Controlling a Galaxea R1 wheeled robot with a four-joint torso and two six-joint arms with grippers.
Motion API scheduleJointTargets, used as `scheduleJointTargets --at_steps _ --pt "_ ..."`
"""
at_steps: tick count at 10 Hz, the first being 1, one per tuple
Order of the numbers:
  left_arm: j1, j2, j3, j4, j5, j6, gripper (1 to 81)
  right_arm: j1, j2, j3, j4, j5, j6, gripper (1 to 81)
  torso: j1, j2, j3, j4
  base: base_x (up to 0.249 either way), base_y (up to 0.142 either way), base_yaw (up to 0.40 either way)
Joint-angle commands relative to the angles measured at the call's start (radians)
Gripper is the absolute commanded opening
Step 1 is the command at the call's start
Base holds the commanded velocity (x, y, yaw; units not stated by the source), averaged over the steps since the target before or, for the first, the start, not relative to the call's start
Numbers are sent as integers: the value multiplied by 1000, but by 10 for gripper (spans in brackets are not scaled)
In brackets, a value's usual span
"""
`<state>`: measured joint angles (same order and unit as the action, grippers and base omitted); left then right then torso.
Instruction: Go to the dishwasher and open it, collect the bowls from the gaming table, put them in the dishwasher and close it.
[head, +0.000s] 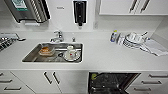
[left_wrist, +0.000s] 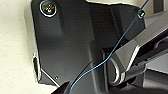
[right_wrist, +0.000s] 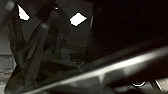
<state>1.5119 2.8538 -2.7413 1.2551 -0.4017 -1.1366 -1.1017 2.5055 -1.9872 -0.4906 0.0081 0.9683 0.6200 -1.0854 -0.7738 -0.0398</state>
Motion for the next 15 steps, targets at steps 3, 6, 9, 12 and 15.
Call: scheduleJointTargets --at_steps 3,6,9,12,15 --pt "6 -19 -5 13 23 3 811 266 -110 155 124 0 17 811 0 -1 0 0 0 0 0" --pt "6 -17 -5 14 23 3 811 413 -227 374 205 47 18 811 0 -1 0 0 0 0 0" --pt "6 -5 -5 6 37 3 811 322 -282 475 167 44 1 811 0 -1 0 0 0 0 0" --pt "-5 18 -29 0 57 5 811 70 -264 212 17 -50 0 811 1 -1 0 0 0 0 0" --pt "-11 27 -29 0 58 6 811 -113 -243 11 -21 22 -6 811 1 -1 0 0 0 0 0"
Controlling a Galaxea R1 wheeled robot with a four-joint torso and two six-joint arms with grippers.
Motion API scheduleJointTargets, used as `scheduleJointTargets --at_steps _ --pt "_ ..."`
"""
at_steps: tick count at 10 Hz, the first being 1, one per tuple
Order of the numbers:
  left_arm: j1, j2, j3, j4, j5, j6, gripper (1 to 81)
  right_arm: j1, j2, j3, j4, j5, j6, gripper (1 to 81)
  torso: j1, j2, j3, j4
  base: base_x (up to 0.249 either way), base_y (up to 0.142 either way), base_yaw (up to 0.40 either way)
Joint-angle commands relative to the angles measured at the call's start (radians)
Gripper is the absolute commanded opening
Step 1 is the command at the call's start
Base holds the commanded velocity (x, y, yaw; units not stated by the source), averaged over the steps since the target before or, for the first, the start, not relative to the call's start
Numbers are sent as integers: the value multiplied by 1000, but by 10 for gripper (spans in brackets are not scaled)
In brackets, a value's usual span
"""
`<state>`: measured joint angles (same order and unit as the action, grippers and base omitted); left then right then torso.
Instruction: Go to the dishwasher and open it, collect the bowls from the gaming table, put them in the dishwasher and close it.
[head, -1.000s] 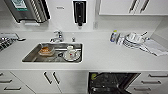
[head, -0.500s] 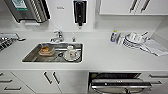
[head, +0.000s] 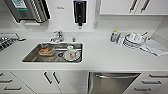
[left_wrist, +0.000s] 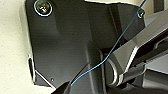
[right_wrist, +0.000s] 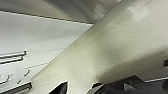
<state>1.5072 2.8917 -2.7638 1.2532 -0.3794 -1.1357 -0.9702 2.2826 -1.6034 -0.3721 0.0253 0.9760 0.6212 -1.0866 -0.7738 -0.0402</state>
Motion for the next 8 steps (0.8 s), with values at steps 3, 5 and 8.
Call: scheduleJointTargets --at_steps 3,5,8 --pt "-8 -12 -13 2 36 5 811 -377 57 -534 -204 164 -14 811 0 0 0 0 0 0 0" --pt "-11 -9 -13 3 36 4 811 -434 163 -626 -299 189 -13 811 0 0 0 0 0 0 0" --pt "-11 -6 -13 2 59 -2 811 -506 330 -737 -410 234 -13 811 0 0 0 0 0 0 0"
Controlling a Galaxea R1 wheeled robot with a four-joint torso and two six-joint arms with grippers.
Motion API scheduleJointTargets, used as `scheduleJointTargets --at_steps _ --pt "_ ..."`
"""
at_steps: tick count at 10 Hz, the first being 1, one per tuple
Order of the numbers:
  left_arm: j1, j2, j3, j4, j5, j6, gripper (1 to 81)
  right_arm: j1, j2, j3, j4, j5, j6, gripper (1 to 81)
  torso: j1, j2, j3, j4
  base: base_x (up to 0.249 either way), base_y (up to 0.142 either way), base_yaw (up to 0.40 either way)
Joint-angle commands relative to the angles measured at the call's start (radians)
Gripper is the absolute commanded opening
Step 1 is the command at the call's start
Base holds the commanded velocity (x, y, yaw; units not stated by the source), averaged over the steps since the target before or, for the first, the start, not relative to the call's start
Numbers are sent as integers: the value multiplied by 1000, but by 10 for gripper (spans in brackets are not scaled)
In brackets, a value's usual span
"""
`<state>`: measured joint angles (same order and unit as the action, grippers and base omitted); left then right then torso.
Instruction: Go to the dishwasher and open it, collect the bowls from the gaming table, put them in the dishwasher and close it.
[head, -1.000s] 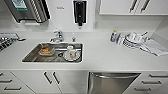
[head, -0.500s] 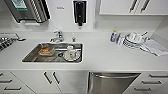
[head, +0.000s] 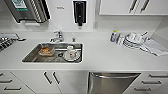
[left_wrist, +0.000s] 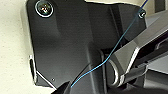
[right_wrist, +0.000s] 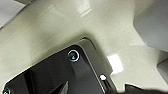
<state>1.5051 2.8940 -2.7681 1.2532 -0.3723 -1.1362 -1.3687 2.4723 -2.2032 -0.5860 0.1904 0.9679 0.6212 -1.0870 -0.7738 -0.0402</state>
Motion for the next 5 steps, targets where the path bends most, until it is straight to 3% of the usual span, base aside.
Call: scheduleJointTargets --at_steps 1,5 --pt "-9 -2 -8 -1 78 -4 811 -123 194 -182 -218 69 -5 811 0 0 0 0 0 0 0" --pt "-12 10 -8 -31 113 -4 811 -155 318 -289 -267 69 -5 811 0 0 0 0 0 0 0"
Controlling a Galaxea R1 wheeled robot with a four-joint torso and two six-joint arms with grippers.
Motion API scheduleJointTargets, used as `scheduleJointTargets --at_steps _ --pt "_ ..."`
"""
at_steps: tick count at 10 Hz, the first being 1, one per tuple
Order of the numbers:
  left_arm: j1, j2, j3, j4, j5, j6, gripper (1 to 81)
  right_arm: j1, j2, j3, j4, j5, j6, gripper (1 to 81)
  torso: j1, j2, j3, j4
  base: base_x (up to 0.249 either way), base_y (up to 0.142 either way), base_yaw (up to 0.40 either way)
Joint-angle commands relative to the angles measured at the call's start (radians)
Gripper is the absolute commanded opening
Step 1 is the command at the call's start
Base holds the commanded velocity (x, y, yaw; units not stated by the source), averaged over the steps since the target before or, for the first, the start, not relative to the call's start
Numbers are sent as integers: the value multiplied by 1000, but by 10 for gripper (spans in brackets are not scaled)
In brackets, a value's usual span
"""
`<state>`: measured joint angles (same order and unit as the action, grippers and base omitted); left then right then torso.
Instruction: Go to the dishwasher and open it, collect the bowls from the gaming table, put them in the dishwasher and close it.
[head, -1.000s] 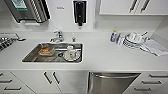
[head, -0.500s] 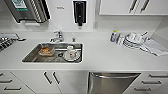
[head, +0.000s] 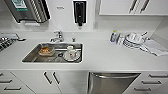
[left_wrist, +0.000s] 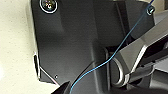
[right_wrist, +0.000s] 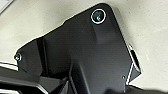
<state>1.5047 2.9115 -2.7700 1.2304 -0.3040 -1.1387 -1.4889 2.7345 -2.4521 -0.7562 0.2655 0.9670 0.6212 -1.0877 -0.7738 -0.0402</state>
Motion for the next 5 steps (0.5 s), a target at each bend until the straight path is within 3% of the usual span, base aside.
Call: scheduleJointTargets --at_steps 1,3,5 --pt "-19 3 -7 -8 83 0 811 -41 76 -40 -109 -6 -4 811 0 0 0 0 0 0 0" --pt "-37 40 -7 -6 200 4 811 -49 115 -42 -117 -20 -4 811 0 0 0 0 0 0 0" --pt "-43 46 -7 -8 204 1 811 -52 150 -63 -118 -39 -4 811 0 0 0 0 0 0 0"
